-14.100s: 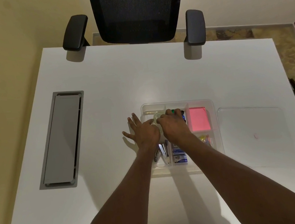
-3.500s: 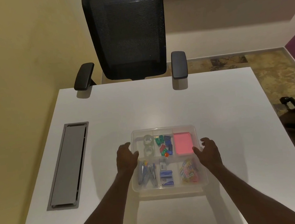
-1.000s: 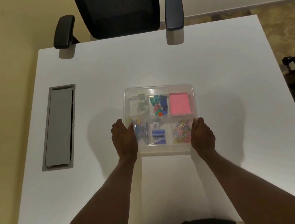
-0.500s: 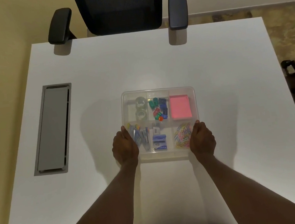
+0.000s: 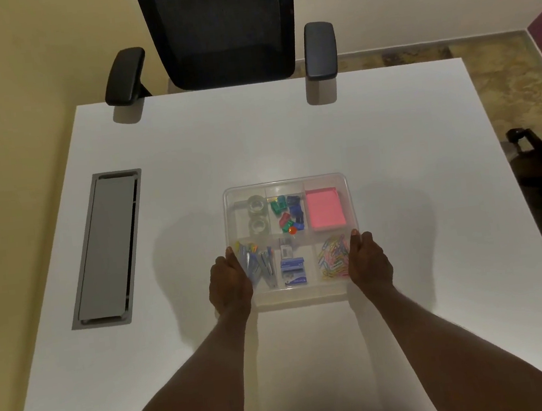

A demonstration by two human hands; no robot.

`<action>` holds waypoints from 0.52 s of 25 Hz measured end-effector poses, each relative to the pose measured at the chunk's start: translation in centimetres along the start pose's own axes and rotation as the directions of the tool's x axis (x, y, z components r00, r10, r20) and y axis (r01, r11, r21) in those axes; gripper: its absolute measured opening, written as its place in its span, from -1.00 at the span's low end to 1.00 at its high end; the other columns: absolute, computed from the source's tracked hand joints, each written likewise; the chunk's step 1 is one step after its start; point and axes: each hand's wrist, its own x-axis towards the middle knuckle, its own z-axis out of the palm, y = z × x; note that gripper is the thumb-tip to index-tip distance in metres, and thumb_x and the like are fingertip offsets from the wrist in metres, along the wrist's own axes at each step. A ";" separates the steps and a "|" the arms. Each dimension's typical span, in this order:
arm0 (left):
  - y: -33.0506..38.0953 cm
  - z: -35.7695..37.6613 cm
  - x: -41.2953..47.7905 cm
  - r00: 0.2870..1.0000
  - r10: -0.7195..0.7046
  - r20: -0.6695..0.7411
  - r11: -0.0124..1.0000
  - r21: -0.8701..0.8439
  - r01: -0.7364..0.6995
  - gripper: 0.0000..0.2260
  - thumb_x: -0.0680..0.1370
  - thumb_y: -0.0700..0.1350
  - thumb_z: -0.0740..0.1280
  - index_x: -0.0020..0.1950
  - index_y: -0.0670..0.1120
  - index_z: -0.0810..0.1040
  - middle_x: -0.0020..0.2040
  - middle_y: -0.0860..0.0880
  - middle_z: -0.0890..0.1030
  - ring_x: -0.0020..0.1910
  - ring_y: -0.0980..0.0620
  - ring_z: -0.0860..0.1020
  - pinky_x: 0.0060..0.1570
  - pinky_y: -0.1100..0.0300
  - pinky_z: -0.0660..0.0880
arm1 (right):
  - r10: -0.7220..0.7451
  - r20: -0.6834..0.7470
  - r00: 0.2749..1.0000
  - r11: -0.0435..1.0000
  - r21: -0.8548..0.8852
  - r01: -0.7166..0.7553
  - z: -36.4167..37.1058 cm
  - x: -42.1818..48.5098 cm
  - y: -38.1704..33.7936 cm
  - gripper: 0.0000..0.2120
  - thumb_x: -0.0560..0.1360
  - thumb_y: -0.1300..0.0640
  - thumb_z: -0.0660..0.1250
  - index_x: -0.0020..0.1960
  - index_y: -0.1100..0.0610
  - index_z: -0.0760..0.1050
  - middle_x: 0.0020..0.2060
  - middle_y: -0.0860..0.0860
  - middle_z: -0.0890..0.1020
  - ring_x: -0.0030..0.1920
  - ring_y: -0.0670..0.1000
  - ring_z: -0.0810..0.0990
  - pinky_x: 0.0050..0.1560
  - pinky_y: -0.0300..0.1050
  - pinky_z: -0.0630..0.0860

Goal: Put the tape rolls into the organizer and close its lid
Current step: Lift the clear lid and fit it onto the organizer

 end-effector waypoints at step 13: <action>0.0 0.2 -8.9 0.727 0.643 0.240 0.693 0.221 -0.686 -0.44 0.75 0.18 0.03 0.74 0.07 0.07 0.74 -0.01 -0.06 0.73 -0.07 -0.15 0.73 -0.16 -0.10 | -0.590 0.014 0.807 0.800 -0.126 0.587 0.0 -11.3 -2.5 -0.40 0.62 0.00 0.29 0.59 0.13 0.21 0.56 0.13 0.31 0.58 0.15 0.24 0.55 0.12 0.19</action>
